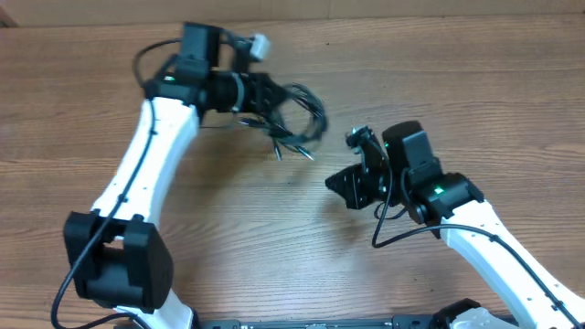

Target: Untangle cables

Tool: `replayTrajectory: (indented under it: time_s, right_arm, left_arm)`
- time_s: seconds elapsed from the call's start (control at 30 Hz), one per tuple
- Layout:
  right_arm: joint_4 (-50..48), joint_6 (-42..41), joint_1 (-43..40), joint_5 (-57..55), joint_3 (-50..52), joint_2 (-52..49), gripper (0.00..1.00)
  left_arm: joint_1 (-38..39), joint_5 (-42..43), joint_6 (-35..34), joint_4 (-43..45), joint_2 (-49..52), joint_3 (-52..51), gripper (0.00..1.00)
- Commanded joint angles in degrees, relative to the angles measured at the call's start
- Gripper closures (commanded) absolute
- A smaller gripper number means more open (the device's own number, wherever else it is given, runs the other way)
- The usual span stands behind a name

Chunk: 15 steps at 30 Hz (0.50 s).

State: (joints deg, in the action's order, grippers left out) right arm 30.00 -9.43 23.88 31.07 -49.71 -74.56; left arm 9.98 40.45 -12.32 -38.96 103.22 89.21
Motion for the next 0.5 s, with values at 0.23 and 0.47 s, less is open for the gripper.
replayTrajectory:
  time_s: [0.23, 0.47]
  right_arm:
    - [-3.9, -1.0, 0.5, -0.2, 0.1, -0.1, 0.96]
    - [-9.4, -1.1, 0.5, 1.1, 0.1, 0.8, 0.69]
  left_arm:
    - [-1.7, 0.0, 2.7, -0.2, -0.2, 1.3, 0.96]
    - [-0.4, 1.1, 15.2, -4.3, -0.2, 1.3, 0.96]
